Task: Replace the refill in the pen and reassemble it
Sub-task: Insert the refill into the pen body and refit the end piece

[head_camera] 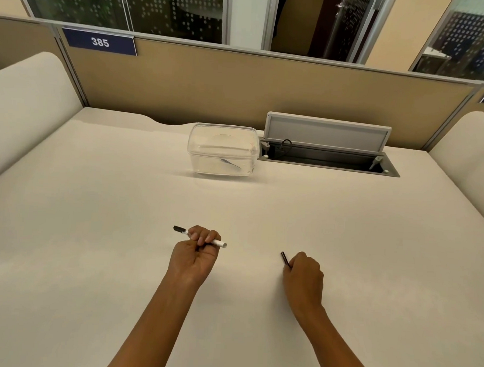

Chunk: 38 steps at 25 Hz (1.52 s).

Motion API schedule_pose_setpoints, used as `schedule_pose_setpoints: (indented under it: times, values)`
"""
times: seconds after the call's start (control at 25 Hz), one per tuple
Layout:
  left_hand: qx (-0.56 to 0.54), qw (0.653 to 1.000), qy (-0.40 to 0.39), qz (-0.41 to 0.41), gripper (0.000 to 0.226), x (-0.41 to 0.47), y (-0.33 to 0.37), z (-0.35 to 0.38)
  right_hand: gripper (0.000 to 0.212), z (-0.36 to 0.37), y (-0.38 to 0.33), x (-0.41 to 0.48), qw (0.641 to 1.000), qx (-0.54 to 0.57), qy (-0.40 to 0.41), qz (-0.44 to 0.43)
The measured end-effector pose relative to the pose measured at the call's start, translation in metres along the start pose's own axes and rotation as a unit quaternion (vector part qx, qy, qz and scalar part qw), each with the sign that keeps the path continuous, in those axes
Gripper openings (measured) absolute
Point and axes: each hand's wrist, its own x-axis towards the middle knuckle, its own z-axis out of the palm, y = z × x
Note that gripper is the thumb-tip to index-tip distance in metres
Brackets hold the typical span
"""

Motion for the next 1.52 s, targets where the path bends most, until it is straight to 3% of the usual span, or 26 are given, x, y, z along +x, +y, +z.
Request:
schedule_pose_setpoints:
  times: [0.24, 0.4, 0.52, 0.68, 1.52]
  values:
    - [-0.003, 1.0, -0.017, 0.0, 0.037, 0.01, 0.008, 0.005, 0.006, -0.008, 0.002, 0.008, 0.997, 0.039, -0.065, 0.003]
    - [-0.002, 1.0, -0.014, 0.005, 0.037, 0.015, 0.009, 0.007, 0.011, -0.029, -0.019, -0.011, 0.971, 0.22, 0.001, -0.098]
    - [0.0, 1.0, -0.01, 0.003, 0.036, 0.02, 0.008, 0.008, 0.008, -0.048, -0.042, -0.027, 0.941, 0.275, 0.072, -0.182]
    - [0.0, 1.0, -0.011, -0.001, 0.035, 0.024, 0.008, 0.008, 0.009, -0.052, -0.061, -0.041, 0.925, 0.278, 0.073, -0.248]
    - [0.012, 1.0, -0.023, 0.004, 0.035, 0.021, 0.002, 0.01, 0.008, -0.047, -0.07, -0.05, 0.917, 0.224, 0.11, -0.313]
